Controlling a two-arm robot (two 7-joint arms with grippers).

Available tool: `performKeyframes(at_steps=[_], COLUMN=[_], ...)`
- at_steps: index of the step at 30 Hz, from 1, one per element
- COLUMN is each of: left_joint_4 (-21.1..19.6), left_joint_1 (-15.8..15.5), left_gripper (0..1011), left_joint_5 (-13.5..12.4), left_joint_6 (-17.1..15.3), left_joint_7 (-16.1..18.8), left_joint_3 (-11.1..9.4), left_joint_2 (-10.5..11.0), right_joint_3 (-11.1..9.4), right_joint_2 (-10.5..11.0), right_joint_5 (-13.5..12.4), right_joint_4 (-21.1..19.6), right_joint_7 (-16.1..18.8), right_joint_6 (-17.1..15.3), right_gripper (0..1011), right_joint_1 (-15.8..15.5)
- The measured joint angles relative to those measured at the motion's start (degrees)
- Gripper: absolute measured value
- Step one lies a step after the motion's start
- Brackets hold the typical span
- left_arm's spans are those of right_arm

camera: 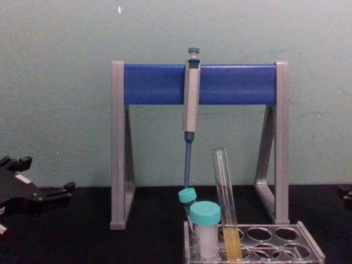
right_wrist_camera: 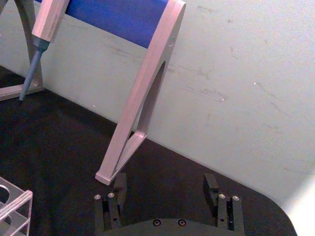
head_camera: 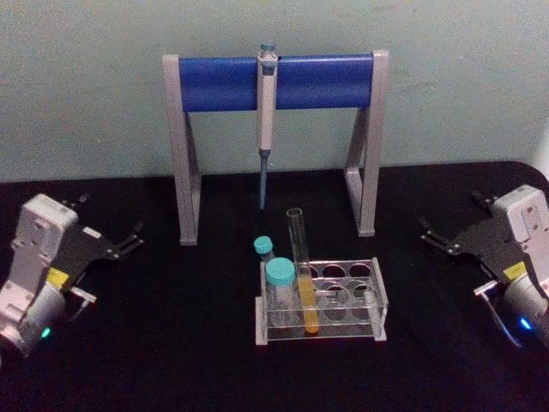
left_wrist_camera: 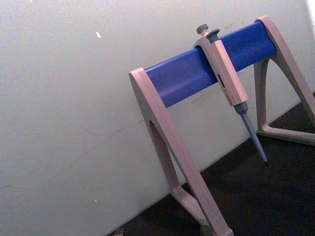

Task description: Pick up the test tube from the test tube rack, shake it, then place it back into the test tube rack.

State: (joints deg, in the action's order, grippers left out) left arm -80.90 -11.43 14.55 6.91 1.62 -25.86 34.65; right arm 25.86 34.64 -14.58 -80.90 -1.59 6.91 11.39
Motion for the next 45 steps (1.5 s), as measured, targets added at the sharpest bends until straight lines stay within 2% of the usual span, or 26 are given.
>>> performKeyframes(at_steps=[45], left_joint_4=[0.0], left_joint_1=[0.0], left_gripper=[1001], left_joint_5=[0.0], left_joint_6=[0.0], left_joint_7=[0.0], left_joint_3=[0.0], left_joint_2=[0.0], right_joint_3=[0.0], right_joint_2=[0.0], right_joint_5=[0.0], right_joint_4=[0.0], right_joint_7=[0.0], right_joint_6=[0.0], right_gripper=[1000], right_joint_1=[0.0])
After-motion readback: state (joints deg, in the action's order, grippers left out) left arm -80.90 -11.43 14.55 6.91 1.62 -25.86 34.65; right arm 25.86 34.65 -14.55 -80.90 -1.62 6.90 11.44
